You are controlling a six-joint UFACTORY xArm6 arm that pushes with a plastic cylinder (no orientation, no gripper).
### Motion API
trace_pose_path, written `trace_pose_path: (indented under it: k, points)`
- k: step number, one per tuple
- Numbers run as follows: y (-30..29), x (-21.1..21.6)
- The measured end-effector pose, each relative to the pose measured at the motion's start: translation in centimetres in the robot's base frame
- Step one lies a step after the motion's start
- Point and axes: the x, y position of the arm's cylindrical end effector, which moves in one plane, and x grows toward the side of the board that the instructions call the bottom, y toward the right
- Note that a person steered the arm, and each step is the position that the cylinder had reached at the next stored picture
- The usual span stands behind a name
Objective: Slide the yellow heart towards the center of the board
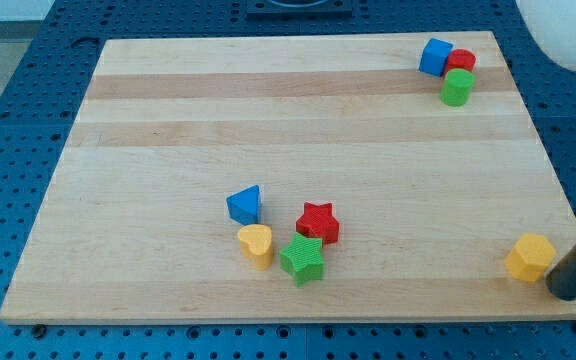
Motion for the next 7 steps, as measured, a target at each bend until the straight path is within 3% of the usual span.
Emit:
trace_pose_path:
  k: [2, 5, 7]
  points:
    - [-2.8, 1.0]
    - [-19.6, 1.1]
    - [-24.2, 1.1]
